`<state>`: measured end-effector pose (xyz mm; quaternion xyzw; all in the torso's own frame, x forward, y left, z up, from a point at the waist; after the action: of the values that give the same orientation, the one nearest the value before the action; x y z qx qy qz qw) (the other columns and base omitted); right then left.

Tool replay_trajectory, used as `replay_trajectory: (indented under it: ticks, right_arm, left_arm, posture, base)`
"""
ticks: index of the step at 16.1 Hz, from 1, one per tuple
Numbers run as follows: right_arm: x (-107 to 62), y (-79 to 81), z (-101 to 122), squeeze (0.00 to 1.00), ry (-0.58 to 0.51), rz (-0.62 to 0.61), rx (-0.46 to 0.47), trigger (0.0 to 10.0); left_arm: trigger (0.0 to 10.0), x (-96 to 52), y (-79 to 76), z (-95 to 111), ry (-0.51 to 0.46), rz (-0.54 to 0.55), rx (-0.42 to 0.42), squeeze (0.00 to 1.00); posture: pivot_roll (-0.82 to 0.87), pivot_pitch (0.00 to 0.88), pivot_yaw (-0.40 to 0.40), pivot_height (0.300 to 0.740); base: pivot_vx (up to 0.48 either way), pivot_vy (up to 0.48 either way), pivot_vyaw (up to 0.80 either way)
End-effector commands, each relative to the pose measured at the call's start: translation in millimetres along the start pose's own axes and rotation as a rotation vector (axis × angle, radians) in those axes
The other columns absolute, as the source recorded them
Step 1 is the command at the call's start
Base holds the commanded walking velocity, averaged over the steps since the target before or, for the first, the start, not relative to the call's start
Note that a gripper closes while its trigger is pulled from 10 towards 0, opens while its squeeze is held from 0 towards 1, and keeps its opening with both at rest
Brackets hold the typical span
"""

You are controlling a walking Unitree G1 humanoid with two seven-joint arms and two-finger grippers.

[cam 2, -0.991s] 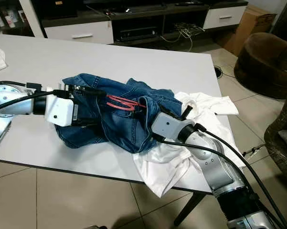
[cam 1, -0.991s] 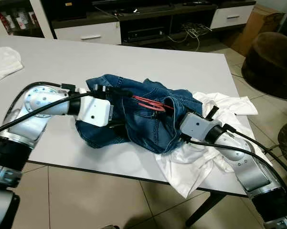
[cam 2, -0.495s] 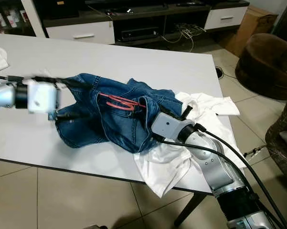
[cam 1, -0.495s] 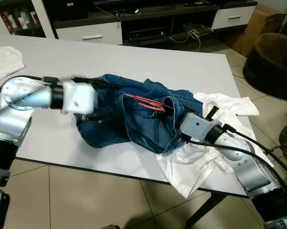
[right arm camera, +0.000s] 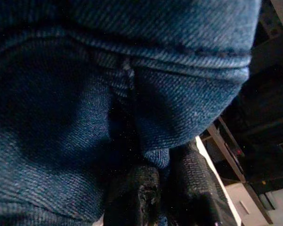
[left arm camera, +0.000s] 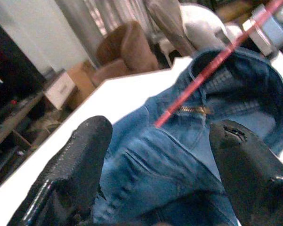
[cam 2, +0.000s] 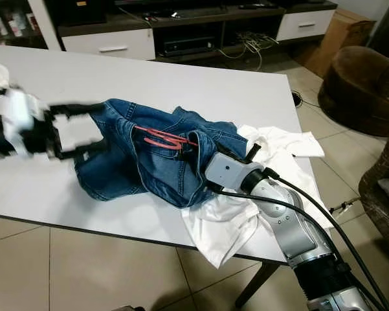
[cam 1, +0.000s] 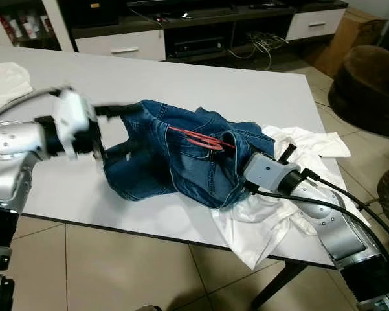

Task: Hang hanger

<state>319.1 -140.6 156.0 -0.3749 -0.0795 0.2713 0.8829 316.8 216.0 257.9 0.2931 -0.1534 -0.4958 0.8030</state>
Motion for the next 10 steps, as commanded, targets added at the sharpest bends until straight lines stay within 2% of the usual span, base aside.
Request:
replay_trajectory:
  ticks: [1, 2, 4, 6, 7, 8, 10]
  right_arm:
    - [-0.4, -5.8, 1, 0.00, -0.013, -0.034, 0.024, 0.0]
    - [0.2, -7.1, 2, 0.00, -0.018, -0.048, 0.054, 0.0]
    - [4.0, -9.7, 9, 0.00, -0.051, -0.073, 0.206, 0.0]
    - [7.2, -14.0, 15, 0.00, -0.078, -0.082, 0.300, 0.0]
    - [10.3, -19.0, 20, 0.00, -0.095, -0.091, 0.355, 0.0]
    - [14.9, -25.1, 25, 0.00, -0.114, -0.099, 0.419, 0.0]
    - [19.6, -30.4, 32, 0.00, -0.134, -0.100, 0.480, 0.0]
  left_arm:
    - [10.0, -1.7, 4.2, 7, -0.046, 0.050, -0.003, 0.00]
    - [10.0, -1.3, 8.0, 14, -0.116, 0.130, -0.026, 0.00]
    - [10.0, -2.0, 11.8, 35, -0.330, 0.292, -0.111, 0.00]
    - [10.0, 0.2, 1.3, 48, -0.419, 0.276, -0.169, 0.00]
    - [10.0, 3.5, -9.4, 54, -0.459, 0.229, -0.212, 0.00]
    - [10.0, 7.7, -22.7, 55, -0.467, 0.173, -0.252, 0.00]
    - [10.0, 12.8, -34.1, 54, -0.467, 0.143, -0.297, 0.00]
  posture:
    - [0.02, 0.074, -0.001, 0.740]
    - [0.02, 0.073, -0.001, 0.740]
    - [0.02, 0.075, -0.007, 0.740]
    - [0.02, 0.074, -0.015, 0.740]
    - [0.02, 0.073, -0.017, 0.740]
    - [0.03, 0.072, -0.022, 0.740]
    - [0.03, 0.070, -0.026, 0.740]
  base:
    - [0.000, 0.000, 0.00]
    - [0.000, 0.000, 0.00]
    - [0.000, 0.000, 0.00]
    - [0.000, 0.000, 0.00]
    - [0.000, 0.000, 0.00]
    - [0.000, 0.000, 0.00]
    - [0.000, 0.000, 0.00]
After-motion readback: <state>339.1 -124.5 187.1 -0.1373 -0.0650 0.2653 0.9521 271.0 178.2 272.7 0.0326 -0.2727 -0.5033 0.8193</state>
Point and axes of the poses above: a point about 5 cm out from each wrist's last joint towards the gripper, its own x axis pointing out of the wrist towards the gripper, its own z axis along the axis of the wrist's last joint, y = z × x, the point moved 1 cm from there along x, pointing out of the wrist towards the gripper, and after that the axes turned 7 degrees about x, right-handed, at the moved point
